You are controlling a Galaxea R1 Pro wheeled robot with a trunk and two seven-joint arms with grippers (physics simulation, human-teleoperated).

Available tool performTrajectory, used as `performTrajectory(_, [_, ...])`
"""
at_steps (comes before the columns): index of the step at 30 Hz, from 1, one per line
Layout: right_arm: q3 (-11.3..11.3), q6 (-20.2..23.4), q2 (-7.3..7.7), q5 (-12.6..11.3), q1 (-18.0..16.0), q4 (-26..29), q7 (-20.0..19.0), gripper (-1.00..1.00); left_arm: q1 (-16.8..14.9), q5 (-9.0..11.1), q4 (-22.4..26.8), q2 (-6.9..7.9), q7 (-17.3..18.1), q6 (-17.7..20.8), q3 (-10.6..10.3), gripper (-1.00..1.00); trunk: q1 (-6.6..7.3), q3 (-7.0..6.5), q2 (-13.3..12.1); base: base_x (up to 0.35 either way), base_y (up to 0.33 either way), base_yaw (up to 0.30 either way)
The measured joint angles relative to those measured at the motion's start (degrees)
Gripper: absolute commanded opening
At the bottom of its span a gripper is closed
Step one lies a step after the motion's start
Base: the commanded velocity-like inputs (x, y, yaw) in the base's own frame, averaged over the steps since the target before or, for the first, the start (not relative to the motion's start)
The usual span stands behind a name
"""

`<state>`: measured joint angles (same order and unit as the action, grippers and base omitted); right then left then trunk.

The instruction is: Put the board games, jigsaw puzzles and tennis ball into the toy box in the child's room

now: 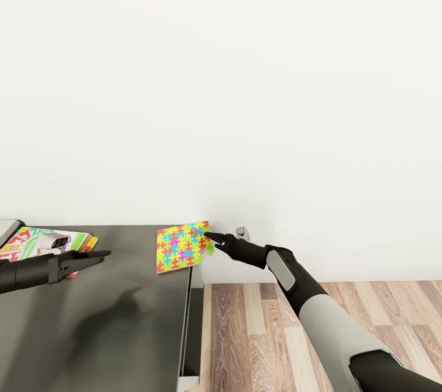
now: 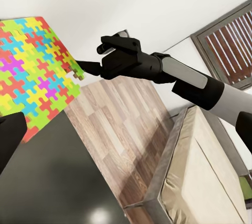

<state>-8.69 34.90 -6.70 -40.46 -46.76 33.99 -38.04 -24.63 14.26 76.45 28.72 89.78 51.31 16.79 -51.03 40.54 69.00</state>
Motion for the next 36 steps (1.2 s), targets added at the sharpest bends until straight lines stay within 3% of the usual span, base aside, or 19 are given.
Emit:
performTrajectory(7, [0.06, 0.34, 0.07, -0.04, -0.05, -0.07, 0.00, 1.00, 0.00, 0.00, 0.00, 0.00, 0.00, 0.03, -0.01, 1.00, -1.54, 1.26, 2.81, 0.000, 0.000, 0.000])
performTrajectory(13, [0.11, 0.61, 0.09, -0.11, -0.05, -0.09, -0.03, 1.00, -0.04, 0.00, 0.00, 0.00, 0.00, 0.03, 0.00, 1.00, -1.54, 1.26, 2.82, 0.000, 0.000, 0.000])
performTrajectory(26, [0.12, 0.69, 0.10, -0.12, -0.05, -0.08, -0.15, 1.00, -0.01, 0.00, 0.00, 0.00, 0.00, 0.33, 0.00, 1.00, -4.39, 3.59, 8.02, 0.000, 0.000, 0.000])
performTrajectory(36, [0.10, 0.69, 0.10, -0.14, -0.05, -0.07, -0.11, 1.00, 0.00, 0.00, 0.03, 0.00, 0.00, 0.38, -0.07, 1.00, -4.40, 3.60, 8.04, 0.000, 0.015, 0.000])
